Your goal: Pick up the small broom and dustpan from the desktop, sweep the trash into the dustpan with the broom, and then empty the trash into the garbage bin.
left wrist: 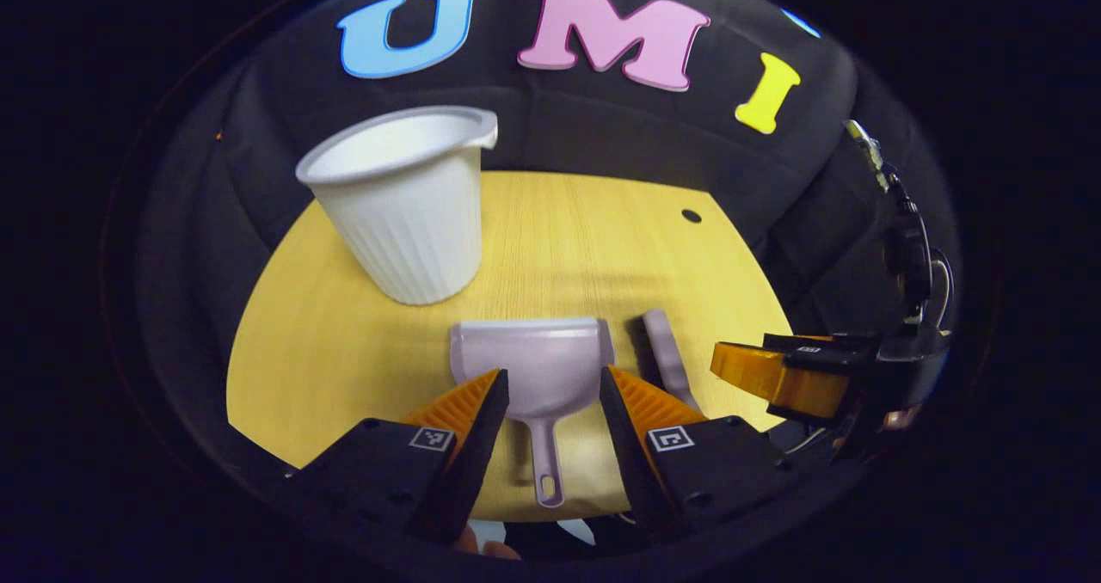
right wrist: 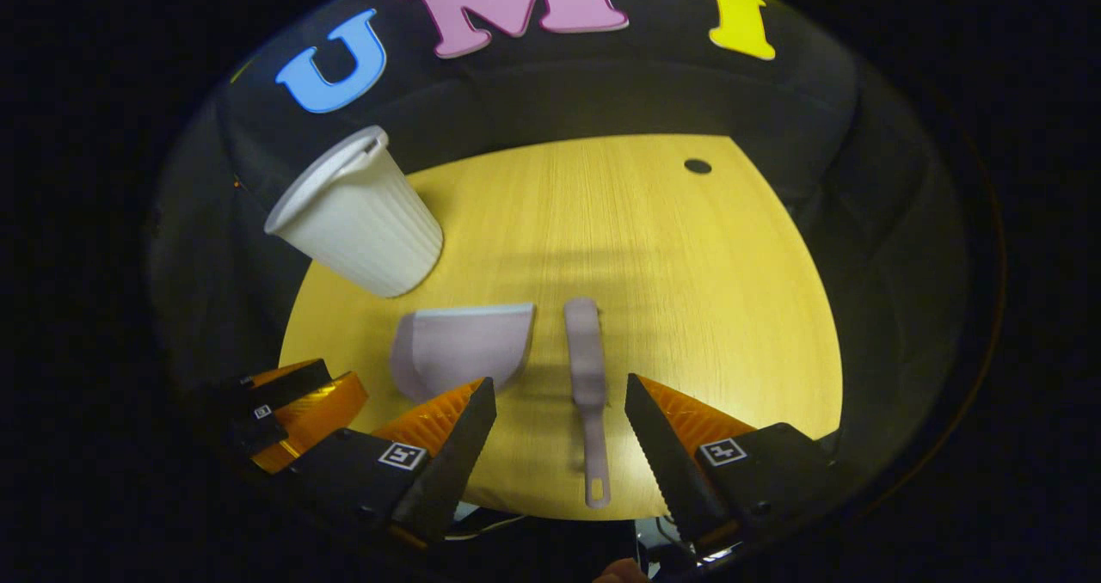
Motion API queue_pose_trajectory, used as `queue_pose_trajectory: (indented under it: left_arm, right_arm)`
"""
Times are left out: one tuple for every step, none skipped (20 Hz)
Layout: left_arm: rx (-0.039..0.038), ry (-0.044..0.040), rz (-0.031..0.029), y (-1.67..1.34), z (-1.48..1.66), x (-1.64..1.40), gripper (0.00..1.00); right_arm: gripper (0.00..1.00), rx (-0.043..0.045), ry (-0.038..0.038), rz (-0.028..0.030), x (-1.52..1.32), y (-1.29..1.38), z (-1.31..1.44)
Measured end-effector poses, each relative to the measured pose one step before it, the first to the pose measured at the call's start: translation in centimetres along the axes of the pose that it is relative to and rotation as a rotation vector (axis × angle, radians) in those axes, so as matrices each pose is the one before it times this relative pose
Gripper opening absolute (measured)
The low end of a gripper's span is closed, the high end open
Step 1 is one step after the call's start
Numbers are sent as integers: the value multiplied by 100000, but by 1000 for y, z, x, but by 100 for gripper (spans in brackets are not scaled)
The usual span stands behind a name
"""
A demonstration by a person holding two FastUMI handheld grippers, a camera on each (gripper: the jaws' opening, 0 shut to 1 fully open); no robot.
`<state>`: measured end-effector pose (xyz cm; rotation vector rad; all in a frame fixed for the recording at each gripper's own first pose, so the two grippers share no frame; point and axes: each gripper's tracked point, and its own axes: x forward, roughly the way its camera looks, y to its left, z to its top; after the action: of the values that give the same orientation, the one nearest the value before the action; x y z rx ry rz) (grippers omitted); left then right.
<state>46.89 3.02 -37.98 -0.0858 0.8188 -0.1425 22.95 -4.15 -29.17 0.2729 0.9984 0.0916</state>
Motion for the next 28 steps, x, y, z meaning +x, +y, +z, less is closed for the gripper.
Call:
queue_pose_trajectory:
  left_arm:
    - [-145,-7143,-1296,-127,1898,-1235,65]
    - [108,-7503,106,171,1732,-967,65]
    - [1298,-7448,524,77,1877,-648,65]
    - [2424,-6885,1581,297,1675,-692,65]
    - [3160,-6601,2141,621,460,-214,65]
    - [2892,-7559,1779,655,1056,-426,65]
    - [1293,-7406,1043,638,1132,-775,80]
    - [-94,-6340,-925,-14,1119,-276,82]
    - [-1118,-5324,-1809,106,833,-316,82]
    - [-1184,-4775,-954,141,644,17,82]
    - [-550,-3980,-329,19,258,-107,81]
    - [-237,-3802,994,192,471,-309,81]
    - [195,-2749,767,-267,288,65,81]
    - [365,-1206,814,-82,-36,-310,80]
    - [520,-51,570,-87,-62,163,80]
    - [94,-22,2197,289,99,-69,80]
    - [-453,256,1874,-62,30,-28,80]
    - [-962,-245,1419,-14,205,-342,80]
    - [-694,-467,311,-32,278,-252,80]
    - [1092,-928,-774,-17,328,-223,80]
    - [2406,-1700,751,454,179,156,80]
    - [2219,-1779,939,310,429,-67,80]
    - [1267,-758,-1066,-261,472,-413,80]
    - [855,-9,-1814,-155,172,-127,80]
    - [817,-629,-496,149,126,-153,80]
    - [428,-1097,-344,102,194,-127,80]
    - [4,-560,-576,64,31,-151,80]
    - [-805,540,-907,-82,-193,-285,81]
  right_arm:
    - [99,-1146,-6246,318,-1323,565,1505]
    - [99,-596,-7183,1048,-744,794,1684]
    - [99,-404,-7102,725,-864,596,1332]
    - [98,6,-5961,166,-1097,625,1009]
    - [98,669,-6469,353,-334,150,683]
    - [98,631,-7465,1369,454,46,496]
    - [98,-1067,-6928,1602,674,-197,594]
    - [98,-2301,-5781,1011,18,-109,528]
    - [97,-2934,-5486,422,44,-135,495]
    - [97,-2192,-5296,703,-197,160,429]
    - [97,-1095,-5618,1444,-98,297,632]
    - [97,-1349,-3909,1266,48,219,674]
    - [98,-2753,-3504,1118,-133,-32,541]
    - [97,-3520,-3283,1916,-285,-216,761]
    - [97,-3495,-2628,2408,12,127,542]
    - [98,-3375,-2309,1976,-86,161,657]
    - [98,-1836,-2514,1146,-144,-49,624]
    - [98,-307,-2621,540,106,-3,767]
    - [98,378,-2443,103,7,79,573]
    - [98,-202,-1142,-270,227,45,43]
    - [97,-580,-98,-1302,-61,48,17]
    - [97,-156,-773,-2261,-253,-91,111]
    - [98,-615,-1196,-2494,-145,-21,269]
    - [98,-1164,-880,-3193,-383,-96,300]
    - [98,-759,-885,-2304,-500,-52,213]
    - [98,400,-1538,-1117,-504,158,425]
    - [98,693,-975,-750,-210,-91,108]
    - [97,791,583,-323,-120,10,-110]
